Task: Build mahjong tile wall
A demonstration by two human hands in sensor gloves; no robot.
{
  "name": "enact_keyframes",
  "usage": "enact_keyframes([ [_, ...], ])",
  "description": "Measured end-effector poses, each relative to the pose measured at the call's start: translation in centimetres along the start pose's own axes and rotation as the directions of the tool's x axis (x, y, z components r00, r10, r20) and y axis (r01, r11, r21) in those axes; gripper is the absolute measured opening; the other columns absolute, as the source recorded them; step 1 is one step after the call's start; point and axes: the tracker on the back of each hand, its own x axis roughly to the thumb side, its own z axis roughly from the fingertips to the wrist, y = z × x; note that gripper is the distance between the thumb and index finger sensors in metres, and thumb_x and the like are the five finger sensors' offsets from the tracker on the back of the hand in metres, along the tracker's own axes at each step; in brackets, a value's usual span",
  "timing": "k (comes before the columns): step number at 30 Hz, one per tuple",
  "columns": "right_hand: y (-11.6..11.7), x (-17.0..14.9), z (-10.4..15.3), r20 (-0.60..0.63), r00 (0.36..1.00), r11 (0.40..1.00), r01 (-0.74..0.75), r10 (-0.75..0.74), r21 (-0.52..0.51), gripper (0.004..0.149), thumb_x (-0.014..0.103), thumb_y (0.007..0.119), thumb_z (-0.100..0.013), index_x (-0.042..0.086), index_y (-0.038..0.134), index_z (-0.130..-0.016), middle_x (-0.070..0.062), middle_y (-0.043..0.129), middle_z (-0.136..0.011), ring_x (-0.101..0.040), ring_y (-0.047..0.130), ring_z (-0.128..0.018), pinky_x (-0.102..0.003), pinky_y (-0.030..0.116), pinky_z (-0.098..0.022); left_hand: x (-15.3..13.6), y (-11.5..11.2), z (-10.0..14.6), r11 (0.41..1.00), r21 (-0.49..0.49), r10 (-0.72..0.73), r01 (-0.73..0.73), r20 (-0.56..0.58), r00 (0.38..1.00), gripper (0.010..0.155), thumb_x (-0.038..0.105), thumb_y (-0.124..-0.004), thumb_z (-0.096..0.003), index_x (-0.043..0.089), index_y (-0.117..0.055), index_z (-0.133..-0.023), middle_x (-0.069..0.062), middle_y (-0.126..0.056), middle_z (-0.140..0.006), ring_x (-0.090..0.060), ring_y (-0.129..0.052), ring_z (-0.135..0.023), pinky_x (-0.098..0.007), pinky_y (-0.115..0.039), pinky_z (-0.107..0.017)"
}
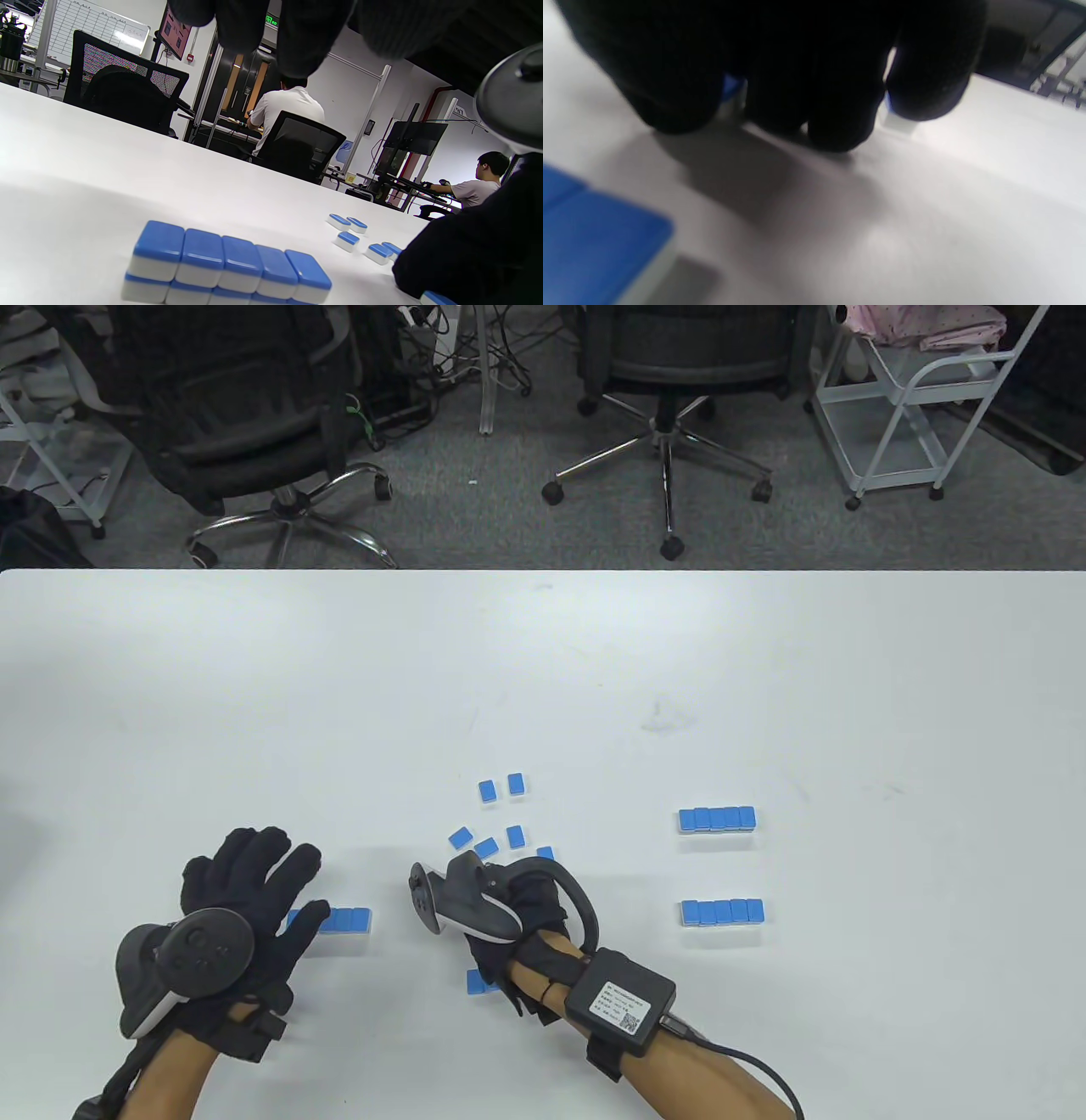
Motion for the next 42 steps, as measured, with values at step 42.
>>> enact_keyframes([
  [42, 3.3, -3.7, 7.2, 0.143, 0.983, 0.991, 0.122, -0.113, -0.059, 0.059, 0.045, 0.09, -0.033, 0.019, 0.078, -0.084, -0.002, 0.098, -0.064, -0.026, 0.102, -0.054, -0.052, 0.086, -0.045, 0.3, -0.4, 0.0, 1.0, -0.024, 0.002, -0.001, 0.004, 1.0, 0.064, 0.059, -0.065, -0.0481, 0.035, -0.06, -0.107, -0.002, -0.042, -0.119, -0.035, -0.031, -0.112, -0.071, -0.024, -0.075],
])
